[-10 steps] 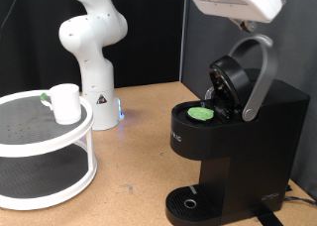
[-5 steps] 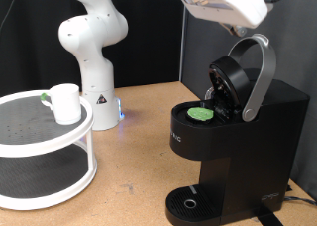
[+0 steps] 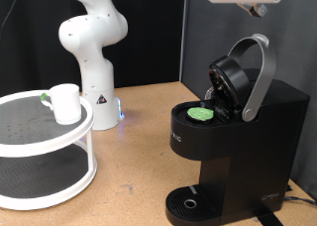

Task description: Make a cup of coffee with the keurig machine

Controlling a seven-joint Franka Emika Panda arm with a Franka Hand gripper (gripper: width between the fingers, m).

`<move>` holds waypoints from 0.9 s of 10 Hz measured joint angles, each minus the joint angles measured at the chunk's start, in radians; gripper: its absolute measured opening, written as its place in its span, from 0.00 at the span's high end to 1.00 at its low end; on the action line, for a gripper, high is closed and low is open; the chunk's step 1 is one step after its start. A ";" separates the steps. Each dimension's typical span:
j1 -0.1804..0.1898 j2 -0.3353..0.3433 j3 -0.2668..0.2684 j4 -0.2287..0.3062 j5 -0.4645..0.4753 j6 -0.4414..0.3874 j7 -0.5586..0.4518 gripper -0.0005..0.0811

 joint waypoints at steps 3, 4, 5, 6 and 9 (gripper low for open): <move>0.007 0.045 0.044 -0.002 -0.065 0.057 0.057 0.99; 0.009 0.061 0.054 -0.003 -0.066 0.078 0.058 0.99; 0.010 0.072 0.061 -0.003 -0.065 0.095 0.058 0.99; 0.012 0.076 0.065 -0.002 -0.060 0.104 0.058 0.99; 0.013 0.077 0.066 0.000 -0.040 0.105 0.051 0.99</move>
